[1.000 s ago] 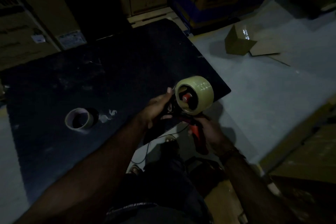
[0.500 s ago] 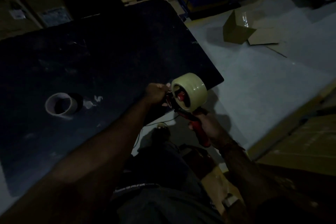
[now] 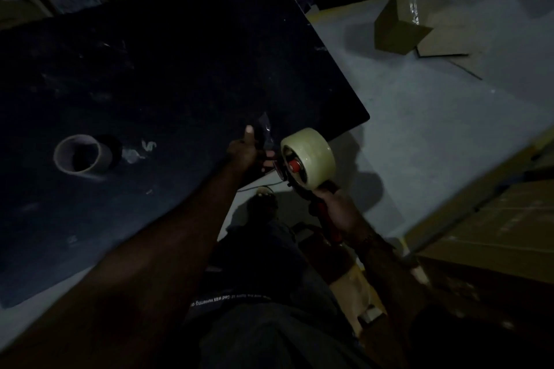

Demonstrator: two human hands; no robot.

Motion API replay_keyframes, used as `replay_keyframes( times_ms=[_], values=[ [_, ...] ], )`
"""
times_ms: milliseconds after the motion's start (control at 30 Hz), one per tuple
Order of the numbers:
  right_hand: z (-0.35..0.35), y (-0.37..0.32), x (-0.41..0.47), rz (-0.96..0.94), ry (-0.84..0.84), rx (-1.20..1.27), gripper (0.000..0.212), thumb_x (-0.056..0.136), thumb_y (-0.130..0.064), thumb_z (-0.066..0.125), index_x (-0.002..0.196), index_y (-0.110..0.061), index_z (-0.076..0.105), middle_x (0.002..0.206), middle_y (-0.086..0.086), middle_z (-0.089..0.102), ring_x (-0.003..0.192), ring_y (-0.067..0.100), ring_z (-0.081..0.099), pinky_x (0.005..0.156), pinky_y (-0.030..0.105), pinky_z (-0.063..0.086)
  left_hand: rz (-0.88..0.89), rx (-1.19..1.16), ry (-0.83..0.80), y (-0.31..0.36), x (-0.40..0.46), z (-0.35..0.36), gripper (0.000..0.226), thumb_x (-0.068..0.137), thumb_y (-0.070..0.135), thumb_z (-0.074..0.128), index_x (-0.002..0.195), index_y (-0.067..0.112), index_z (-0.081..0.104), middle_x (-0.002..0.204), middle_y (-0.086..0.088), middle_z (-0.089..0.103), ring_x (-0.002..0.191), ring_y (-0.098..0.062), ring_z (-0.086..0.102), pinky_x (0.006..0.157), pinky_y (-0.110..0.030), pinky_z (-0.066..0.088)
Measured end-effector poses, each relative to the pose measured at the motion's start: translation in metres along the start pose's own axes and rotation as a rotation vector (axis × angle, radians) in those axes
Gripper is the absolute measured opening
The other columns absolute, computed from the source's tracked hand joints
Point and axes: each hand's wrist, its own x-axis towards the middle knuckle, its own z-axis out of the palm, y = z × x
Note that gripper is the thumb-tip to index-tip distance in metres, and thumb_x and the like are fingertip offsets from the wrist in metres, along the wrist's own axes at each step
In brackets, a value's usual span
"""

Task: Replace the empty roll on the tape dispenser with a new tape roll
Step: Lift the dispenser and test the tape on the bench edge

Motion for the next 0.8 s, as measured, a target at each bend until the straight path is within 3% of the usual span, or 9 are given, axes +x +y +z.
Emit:
replay_keyframes(
  times_ms=[100,200,300,367,400,467,667,733,800],
  values=[
    [-0.001,0.008,0.006,0.014,0.004,-0.05,0.019,0.103,-0.01,0.055,0.112,-0.003,0.071,0.086,0.009,0.069,0.071,0.02,0.063,0.054,0.021,0.05,0.185,0.41,0.228,-0.003,0.005,-0.003,0.052,0.102,0.05,0.053,0.125,0.005,0.063,0.124,-0.019,0.069,0.117,-0.037,0.066,0.099,-0.041,0.053],
    [0.001,0.016,0.01,0.031,0.008,-0.059,0.018,0.102,-0.016,0.059,0.102,-0.023,0.075,0.092,0.005,0.077,0.086,0.024,0.072,0.073,0.033,0.056,0.509,0.715,0.333,-0.009,-0.004,-0.004,0.038,0.101,0.025,0.06,0.134,0.005,0.055,0.133,-0.016,0.06,0.121,-0.032,0.059,0.097,-0.031,0.046],
    [0.002,0.016,0.011,0.047,0.019,-0.027,0.018,0.102,-0.018,0.06,0.109,-0.025,0.075,0.102,0.004,0.079,0.097,0.024,0.073,0.086,0.039,0.055,0.943,1.072,0.157,-0.021,-0.006,-0.014,0.042,0.102,0.02,0.054,0.143,0.01,0.051,0.143,-0.009,0.052,0.125,-0.027,0.053,0.104,-0.039,0.047],
    [0.004,0.016,0.012,0.055,0.032,-0.011,0.019,0.102,-0.019,0.061,0.115,-0.019,0.075,0.103,0.005,0.078,0.096,0.025,0.072,0.084,0.038,0.054,1.229,1.416,-0.017,-0.034,0.0,-0.024,0.06,0.093,0.012,0.058,0.15,0.008,0.04,0.16,-0.015,0.035,0.133,-0.037,0.049,0.102,-0.05,0.049],
    [0.005,0.016,0.012,0.056,0.037,-0.012,0.019,0.1,-0.023,0.063,0.114,-0.021,0.075,0.104,0.007,0.079,0.098,0.027,0.072,0.084,0.038,0.054,1.281,1.582,-0.064,-0.039,0.005,-0.029,0.07,0.089,0.01,0.059,0.154,0.009,0.034,0.167,-0.016,0.023,0.135,-0.039,0.047,0.102,-0.051,0.048],
    [0.005,0.018,0.012,0.057,0.038,-0.012,0.022,0.091,-0.034,0.067,0.109,-0.024,0.078,0.105,0.01,0.08,0.099,0.032,0.072,0.085,0.041,0.054,1.234,1.769,-0.095,-0.042,0.013,-0.036,0.079,0.088,0.014,0.058,0.16,0.012,0.024,0.173,-0.011,0.007,0.141,-0.038,0.04,0.107,-0.051,0.043],
    [0.003,0.026,0.018,0.052,0.015,-0.048,0.017,0.09,-0.033,0.065,0.085,-0.029,0.081,0.073,0.001,0.075,0.07,0.021,0.064,0.076,0.045,0.047,1.071,1.933,-0.186,-0.043,0.033,-0.052,0.074,0.102,0.037,0.043,0.165,0.021,0.009,0.174,-0.002,0.005,0.16,-0.038,0.005,0.123,-0.059,0.022],
    [0.001,0.033,0.023,0.051,-0.025,-0.078,0.026,0.083,-0.046,0.068,0.093,-0.025,0.08,0.086,0.012,0.078,0.072,0.022,0.066,0.078,0.049,0.049,1.028,1.928,-0.174,-0.041,0.026,-0.049,0.077,0.096,0.04,0.033,0.166,0.02,0.007,0.175,-0.001,0.003,0.16,-0.039,-0.001,0.123,-0.062,0.018],
    [-0.003,0.042,0.027,0.05,-0.061,-0.141,0.035,0.082,-0.05,0.069,0.105,-0.025,0.077,0.102,0.014,0.079,0.087,0.029,0.071,0.088,0.059,0.054,1.011,1.906,-0.185,-0.04,0.022,-0.047,0.087,0.083,0.049,0.012,0.166,0.021,0.003,0.175,0.001,-0.002,0.16,-0.038,-0.007,0.124,-0.064,0.012]
  ],
)
